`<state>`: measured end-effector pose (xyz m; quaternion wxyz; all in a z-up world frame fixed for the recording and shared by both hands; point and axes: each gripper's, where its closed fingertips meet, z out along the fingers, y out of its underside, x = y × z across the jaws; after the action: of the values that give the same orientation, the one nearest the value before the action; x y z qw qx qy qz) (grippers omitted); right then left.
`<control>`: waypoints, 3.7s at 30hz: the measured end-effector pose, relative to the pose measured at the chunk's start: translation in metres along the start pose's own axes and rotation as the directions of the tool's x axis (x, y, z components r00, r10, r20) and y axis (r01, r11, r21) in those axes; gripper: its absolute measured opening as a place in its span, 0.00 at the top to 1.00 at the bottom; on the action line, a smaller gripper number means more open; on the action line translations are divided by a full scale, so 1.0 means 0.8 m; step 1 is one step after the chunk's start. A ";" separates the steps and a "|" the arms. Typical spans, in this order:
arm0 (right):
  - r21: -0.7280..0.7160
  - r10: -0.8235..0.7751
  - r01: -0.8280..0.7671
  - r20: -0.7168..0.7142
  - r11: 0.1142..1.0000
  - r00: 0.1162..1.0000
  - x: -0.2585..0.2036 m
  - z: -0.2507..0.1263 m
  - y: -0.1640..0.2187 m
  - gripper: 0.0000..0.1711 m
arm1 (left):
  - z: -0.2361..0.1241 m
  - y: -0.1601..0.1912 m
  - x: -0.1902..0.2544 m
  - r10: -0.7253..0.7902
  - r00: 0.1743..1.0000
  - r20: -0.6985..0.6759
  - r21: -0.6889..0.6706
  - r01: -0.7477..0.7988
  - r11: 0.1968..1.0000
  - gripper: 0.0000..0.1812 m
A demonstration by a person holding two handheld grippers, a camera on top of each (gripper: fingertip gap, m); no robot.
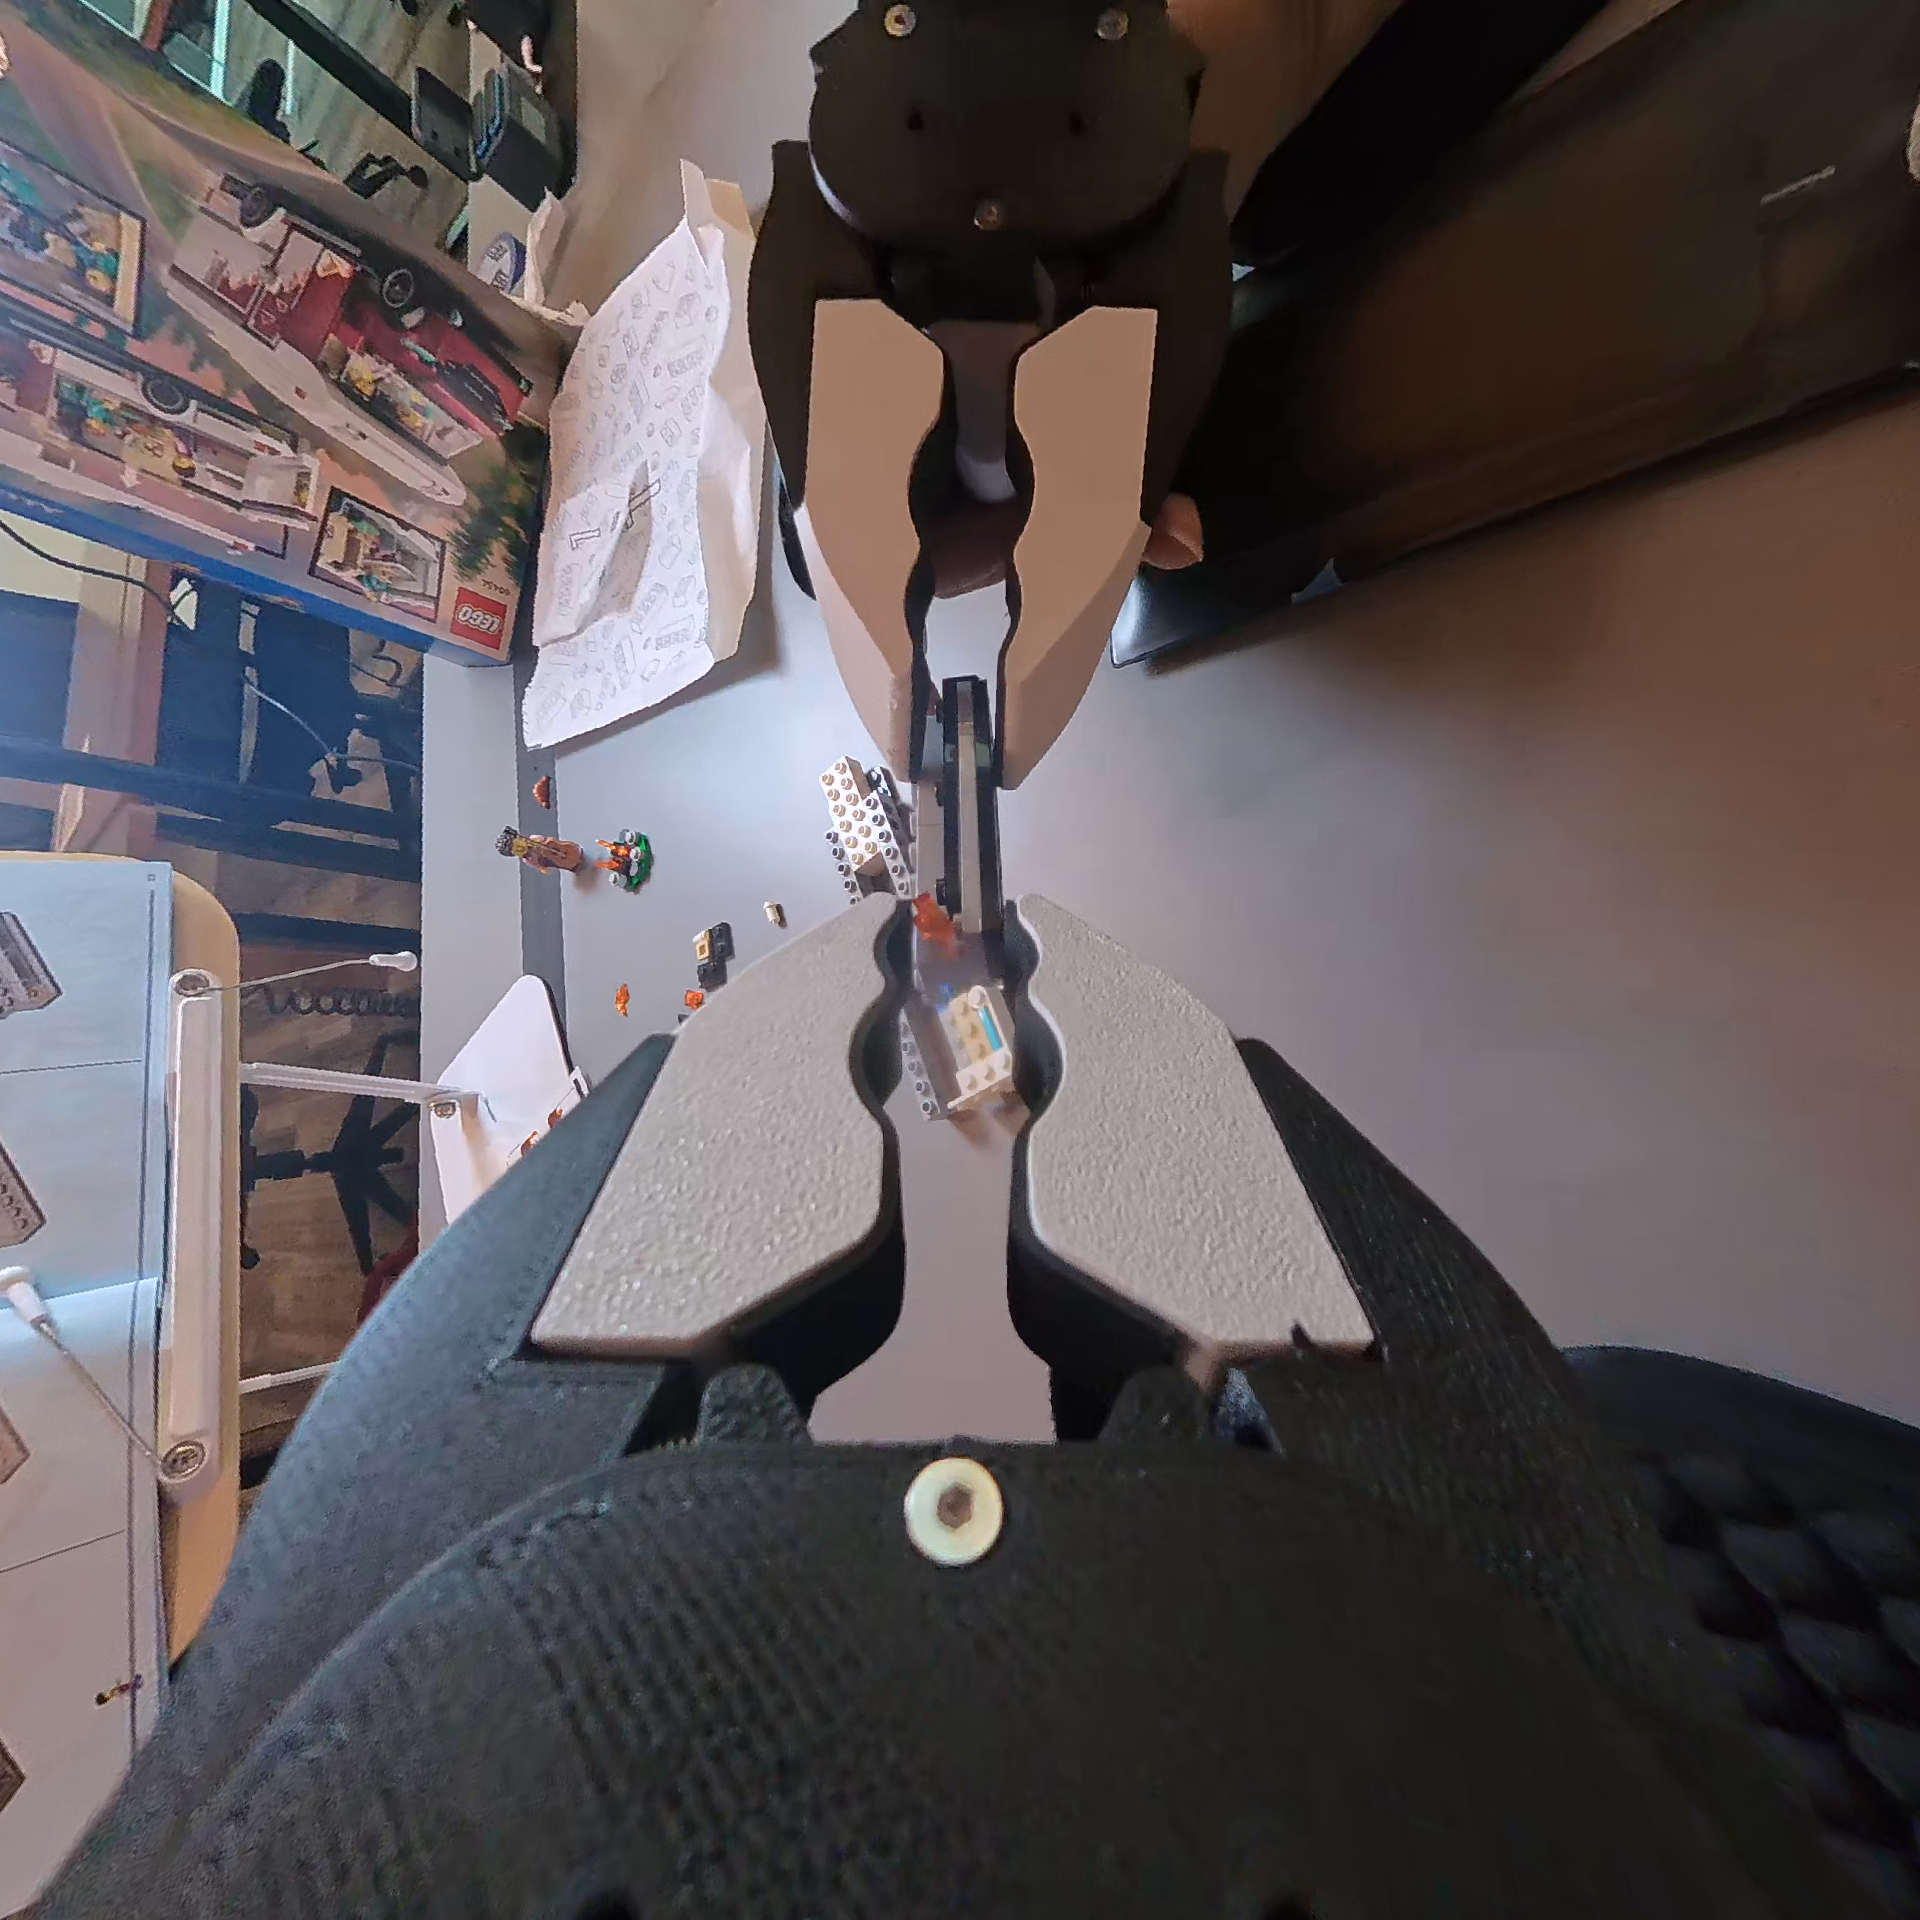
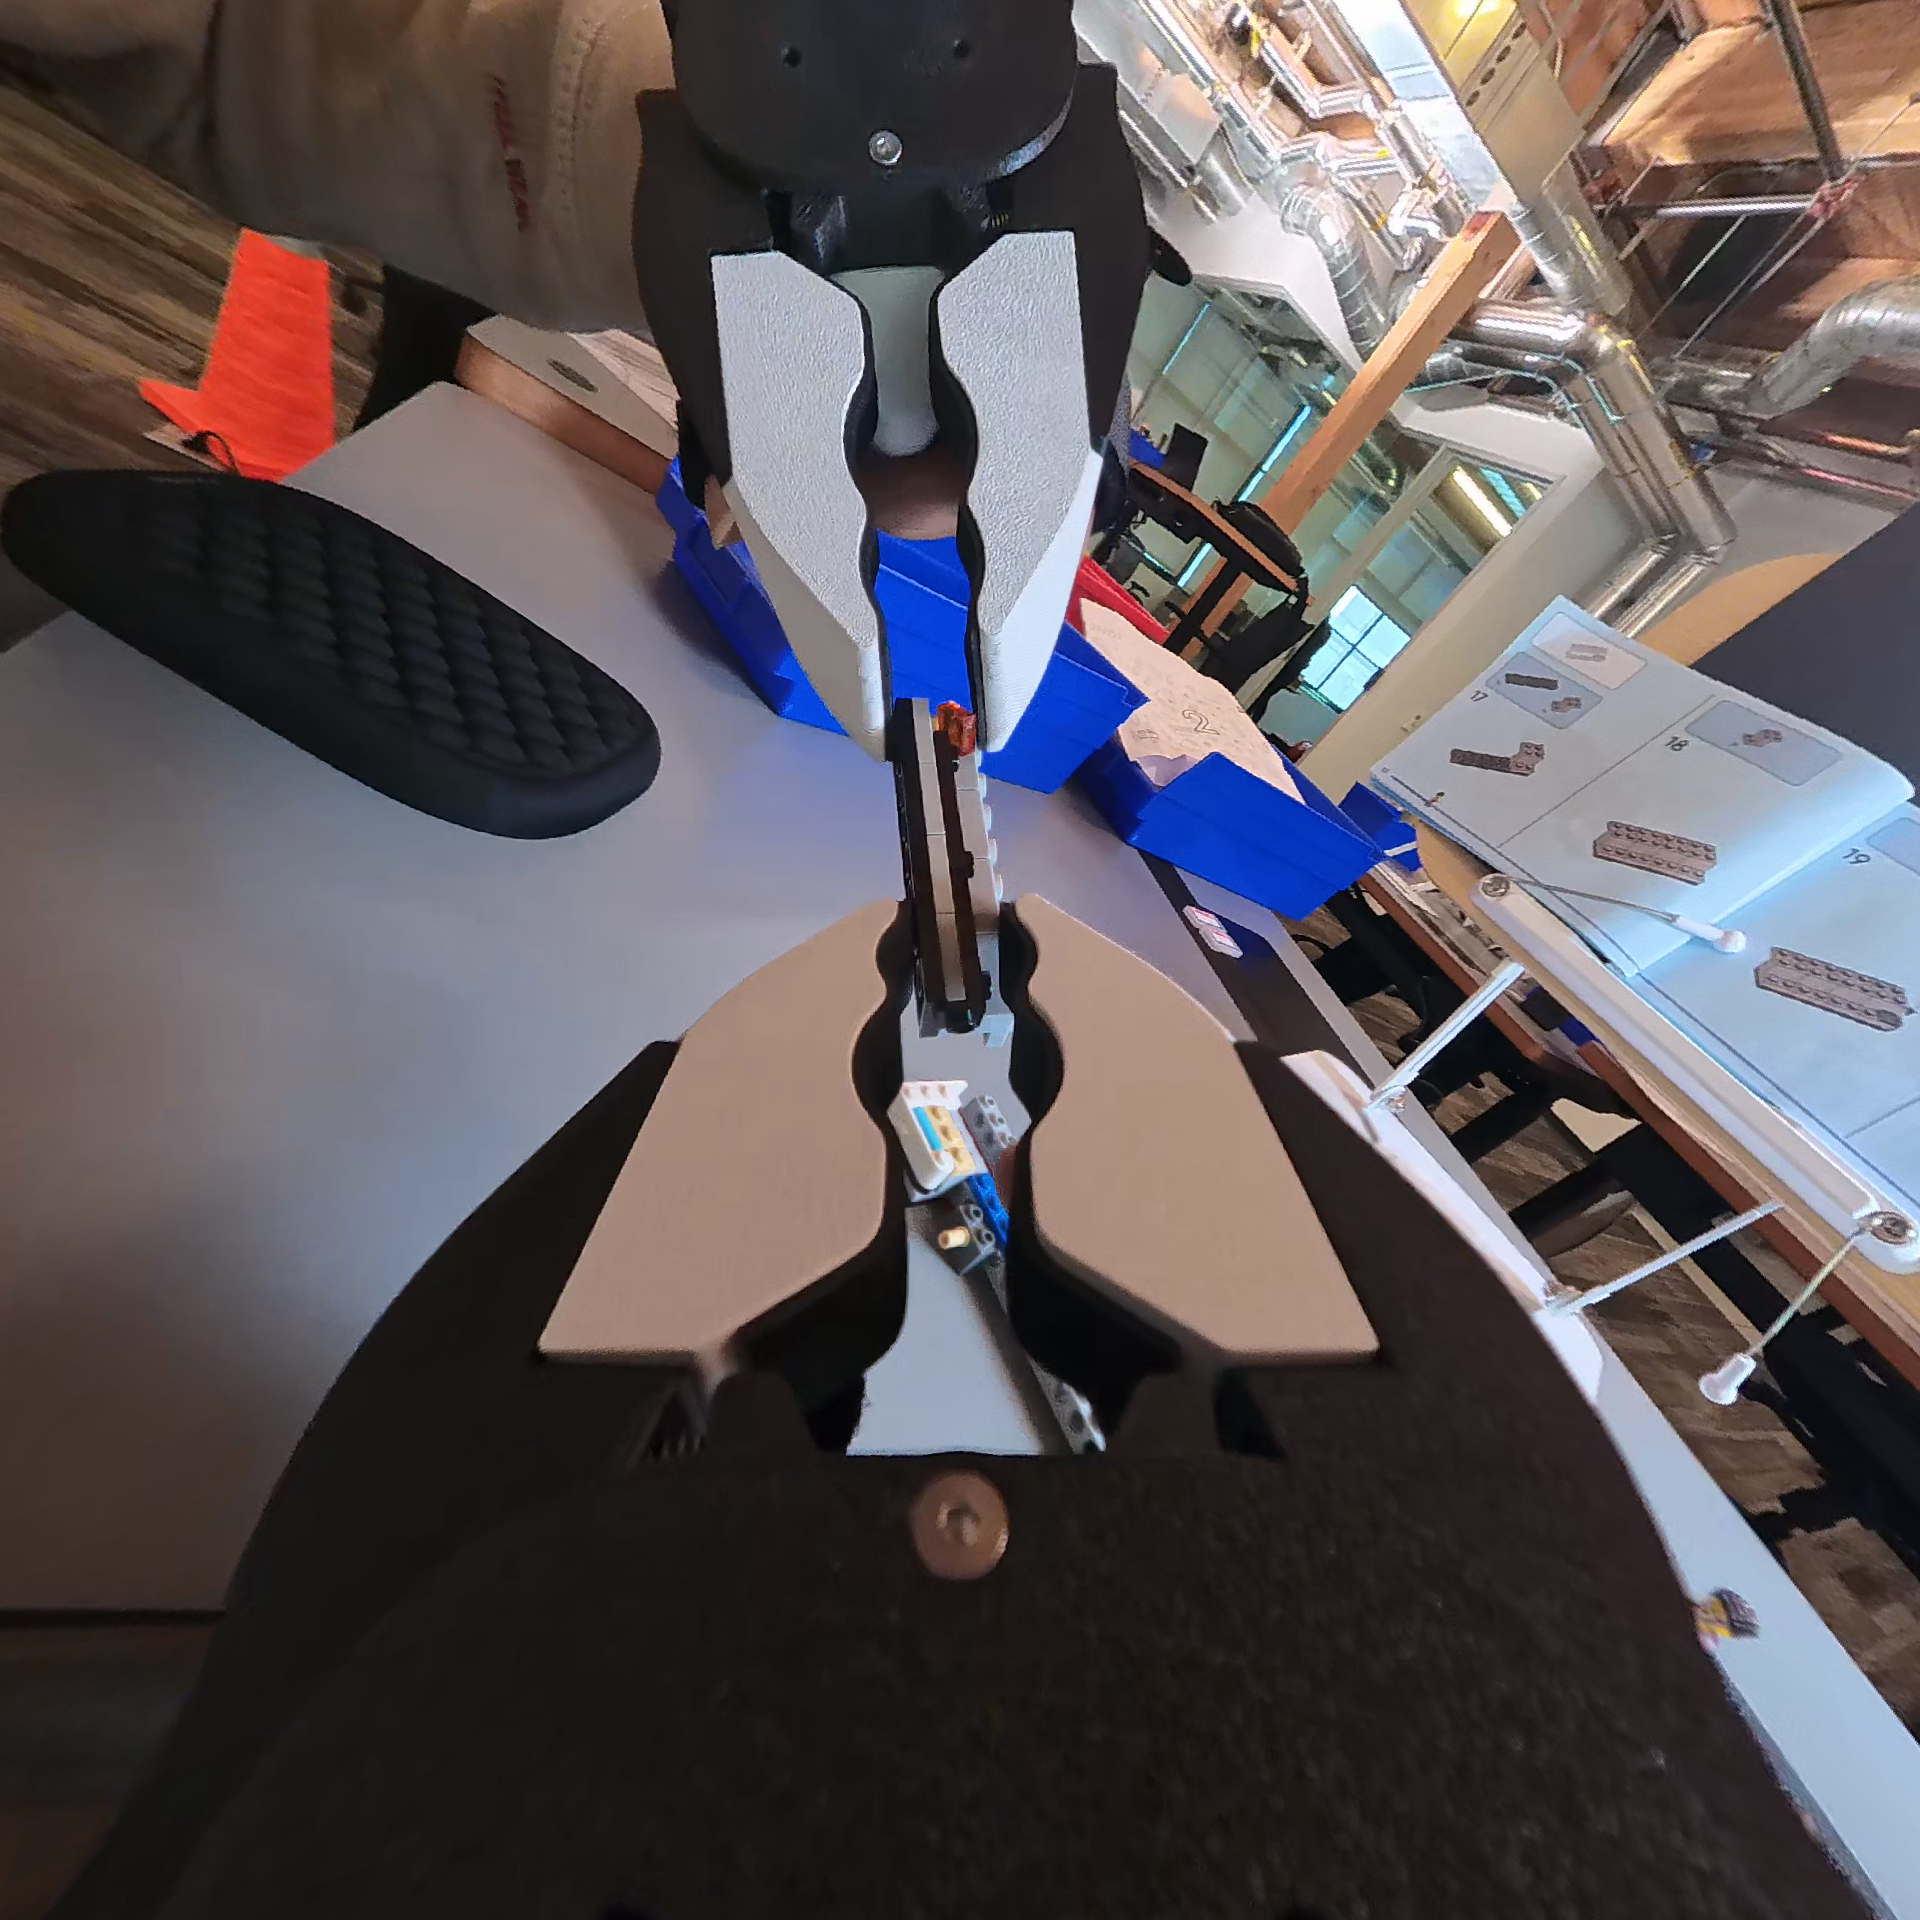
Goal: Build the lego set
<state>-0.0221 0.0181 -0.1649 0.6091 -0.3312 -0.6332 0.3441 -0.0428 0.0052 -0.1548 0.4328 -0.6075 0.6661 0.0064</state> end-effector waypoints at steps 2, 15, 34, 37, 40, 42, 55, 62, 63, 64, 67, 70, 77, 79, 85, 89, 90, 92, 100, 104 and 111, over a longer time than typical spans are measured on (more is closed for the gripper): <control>0.000 0.011 -0.011 0.015 1.000 1.000 -0.002 0.000 0.000 0.91 | -0.002 0.001 0.003 0.011 1.000 -0.013 -0.005 -0.012 1.000 0.92; 0.005 0.003 -0.003 0.031 1.000 1.000 -0.009 0.001 -0.003 0.91 | -0.001 0.004 0.012 -0.017 0.998 -0.057 -0.034 0.015 0.999 0.92; 0.056 0.048 -0.049 0.004 0.997 0.999 -0.004 -0.003 -0.015 0.91 | -0.006 -0.009 0.002 -0.027 1.000 -0.013 -0.037 0.027 0.999 0.93; 0.058 0.043 -0.044 0.018 0.997 0.999 -0.008 -0.003 -0.016 0.91 | -0.008 -0.010 0.006 -0.029 0.999 -0.021 -0.033 0.028 0.999 0.93; 0.051 0.034 -0.036 0.039 0.998 0.999 -0.014 -0.002 -0.015 0.91 | -0.008 -0.009 0.012 -0.036 0.998 -0.041 -0.033 0.035 0.999 0.93; 0.045 0.018 -0.021 0.048 0.999 0.999 -0.018 -0.001 -0.014 0.91 | -0.008 -0.009 0.015 -0.067 0.996 -0.059 -0.029 0.065 0.997 0.93; -0.013 -0.021 0.022 0.030 1.000 0.999 -0.019 0.005 -0.009 0.86 | -0.007 0.002 0.015 -0.088 0.996 -0.024 -0.037 0.087 0.996 0.93; -0.116 -0.073 0.073 -0.002 0.991 0.997 -0.020 0.014 0.004 0.89 | 0.005 0.000 0.019 0.013 1.000 -0.018 -0.084 -0.014 0.996 0.93; -0.120 -0.087 0.084 -0.014 0.989 0.996 -0.018 0.013 0.004 0.89 | 0.007 0.000 0.017 0.031 1.000 -0.006 -0.094 -0.031 0.995 0.93; -0.119 -0.111 0.107 -0.028 0.987 0.993 -0.016 0.012 0.003 0.89 | 0.007 0.000 0.015 0.033 0.999 -0.003 -0.100 -0.033 0.994 0.93; -0.110 -0.150 0.143 -0.050 0.984 0.988 -0.013 0.012 0.000 0.89 | 0.005 -0.002 0.012 0.026 1.000 -0.009 -0.108 -0.027 0.994 0.93; -0.086 -0.137 0.132 -0.048 0.987 0.989 -0.013 0.010 -0.005 0.89 | 0.005 0.003 0.012 0.043 0.999 -0.006 -0.144 -0.043 0.989 0.93; -0.104 -0.068 0.067 -0.005 0.992 0.998 -0.019 0.013 0.000 0.93 | 0.005 0.003 0.015 0.032 0.999 -0.010 -0.137 -0.033 0.990 0.93; -0.087 -0.041 0.040 -0.014 0.995 0.999 -0.016 0.012 -0.003 0.93 | 0.004 0.001 0.013 0.019 1.000 -0.001 -0.121 -0.019 0.992 0.93; -0.001 0.006 -0.006 -0.043 1.000 0.999 -0.008 0.007 -0.016 0.93 | -0.004 -0.012 0.000 -0.054 0.997 0.051 -0.038 0.056 0.998 0.88; 0.026 0.008 -0.007 -0.047 1.000 0.999 -0.008 0.006 -0.022 0.93 | -0.009 -0.019 -0.002 -0.043 0.997 0.066 -0.007 0.044 0.999 0.90; 0.029 0.011 -0.010 -0.047 1.000 0.999 -0.008 0.006 -0.022 0.93 | -0.009 -0.019 -0.001 -0.038 0.997 0.066 -0.010 0.039 0.999 0.91; 0.031 0.009 -0.008 -0.046 1.000 0.999 -0.008 0.006 -0.022 0.93 | -0.009 -0.019 0.001 -0.033 0.998 0.059 -0.012 0.034 0.999 0.93; 0.005 -0.056 0.057 -0.080 0.998 0.995 -0.011 0.008 -0.023 0.93 | -0.011 -0.016 0.006 -0.149 0.989 -0.016 -0.032 0.148 0.988 0.93; -0.005 -0.081 0.081 -0.101 0.997 0.992 -0.011 0.008 -0.025 0.93 | -0.012 -0.016 0.006 -0.204 0.978 -0.041 -0.046 0.202 0.978 0.93; 0.001 -0.077 0.077 -0.093 0.997 0.993 -0.013 0.007 -0.027 0.93 | -0.014 -0.016 0.008 -0.271 0.960 -0.073 -0.053 0.267 0.962 0.93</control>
<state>-0.0272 -0.0025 -0.1525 0.6515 -0.3208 -0.6157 0.3058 -0.0382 -0.0090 -0.1451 0.3897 -0.7012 0.5937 -0.0622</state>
